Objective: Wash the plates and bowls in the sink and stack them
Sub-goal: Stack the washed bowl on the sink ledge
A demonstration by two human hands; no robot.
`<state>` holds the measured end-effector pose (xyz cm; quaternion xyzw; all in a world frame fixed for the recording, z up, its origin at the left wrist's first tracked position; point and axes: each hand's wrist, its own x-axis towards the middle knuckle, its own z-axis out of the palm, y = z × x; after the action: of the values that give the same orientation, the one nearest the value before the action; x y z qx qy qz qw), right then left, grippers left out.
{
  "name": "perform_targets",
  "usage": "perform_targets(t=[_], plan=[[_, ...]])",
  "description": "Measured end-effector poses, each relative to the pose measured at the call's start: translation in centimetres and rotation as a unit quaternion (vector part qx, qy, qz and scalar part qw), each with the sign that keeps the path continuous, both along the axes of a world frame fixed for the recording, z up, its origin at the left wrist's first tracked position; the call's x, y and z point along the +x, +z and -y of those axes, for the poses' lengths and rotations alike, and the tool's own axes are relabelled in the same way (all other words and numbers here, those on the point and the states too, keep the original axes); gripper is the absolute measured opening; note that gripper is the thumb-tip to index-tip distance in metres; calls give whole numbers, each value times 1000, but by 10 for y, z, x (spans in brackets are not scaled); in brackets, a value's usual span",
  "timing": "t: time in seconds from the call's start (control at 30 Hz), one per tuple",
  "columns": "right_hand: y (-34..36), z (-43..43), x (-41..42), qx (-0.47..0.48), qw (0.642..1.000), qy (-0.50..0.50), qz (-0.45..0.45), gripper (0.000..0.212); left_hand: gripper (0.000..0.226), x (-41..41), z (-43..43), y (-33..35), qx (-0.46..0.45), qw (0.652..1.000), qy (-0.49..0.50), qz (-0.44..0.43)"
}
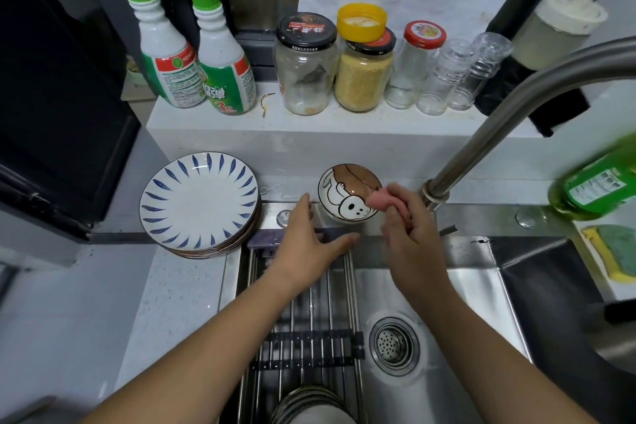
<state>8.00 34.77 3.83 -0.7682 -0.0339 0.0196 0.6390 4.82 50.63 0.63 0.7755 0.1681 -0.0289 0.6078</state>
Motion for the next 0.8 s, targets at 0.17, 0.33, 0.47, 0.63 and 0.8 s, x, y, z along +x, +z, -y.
perform_targets(t=[0.17, 0.33, 0.47, 0.63, 0.8], plan=[[6, 28, -59, 49, 985, 29, -165, 25, 58, -73, -8, 9, -73, 996, 5, -54], [12, 53, -115, 34, 968, 70, -237, 38, 24, -147, -7, 20, -123, 986, 72, -83], [12, 61, -153, 33, 956, 127, -262, 35, 29, -204, 9, 21, -114, 981, 114, -105], [19, 68, -180, -26, 952, 199, -230, 23, 35, -255, 52, 33, -112, 973, 176, -102], [19, 68, -200, -27, 945, 235, -224, 26, 44, -278, 85, 29, -111, 965, 225, -81]])
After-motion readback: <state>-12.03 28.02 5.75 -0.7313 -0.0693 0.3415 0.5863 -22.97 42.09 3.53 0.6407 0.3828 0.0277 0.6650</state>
